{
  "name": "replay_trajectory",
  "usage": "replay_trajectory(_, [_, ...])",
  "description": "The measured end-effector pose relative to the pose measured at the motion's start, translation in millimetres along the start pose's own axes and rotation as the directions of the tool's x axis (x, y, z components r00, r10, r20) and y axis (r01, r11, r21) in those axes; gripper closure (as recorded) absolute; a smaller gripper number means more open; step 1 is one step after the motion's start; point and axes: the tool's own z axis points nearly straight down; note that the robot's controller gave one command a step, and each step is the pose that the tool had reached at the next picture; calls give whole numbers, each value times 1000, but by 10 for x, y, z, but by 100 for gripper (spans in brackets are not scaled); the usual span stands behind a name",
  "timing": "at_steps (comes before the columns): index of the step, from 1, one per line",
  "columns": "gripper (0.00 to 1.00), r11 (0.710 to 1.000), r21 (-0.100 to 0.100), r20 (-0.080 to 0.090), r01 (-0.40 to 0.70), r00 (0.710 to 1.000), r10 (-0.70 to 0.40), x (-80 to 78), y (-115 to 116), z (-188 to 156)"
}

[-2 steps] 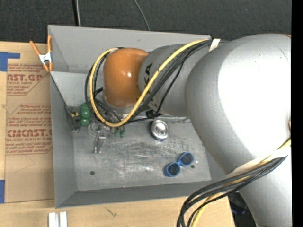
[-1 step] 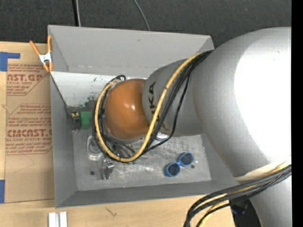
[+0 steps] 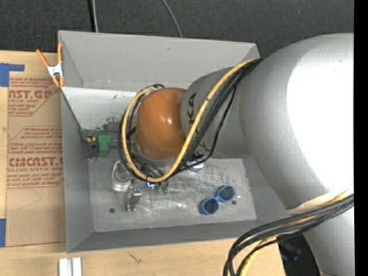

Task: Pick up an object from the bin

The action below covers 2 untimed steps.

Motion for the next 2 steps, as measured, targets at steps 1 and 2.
replay_trajectory(1, [100,1000,1,14,-2,1000,2,-42,-16,-31])
replay_trajectory(2, [0,1000,6,-17,-1,1000,2,35,-26,14])
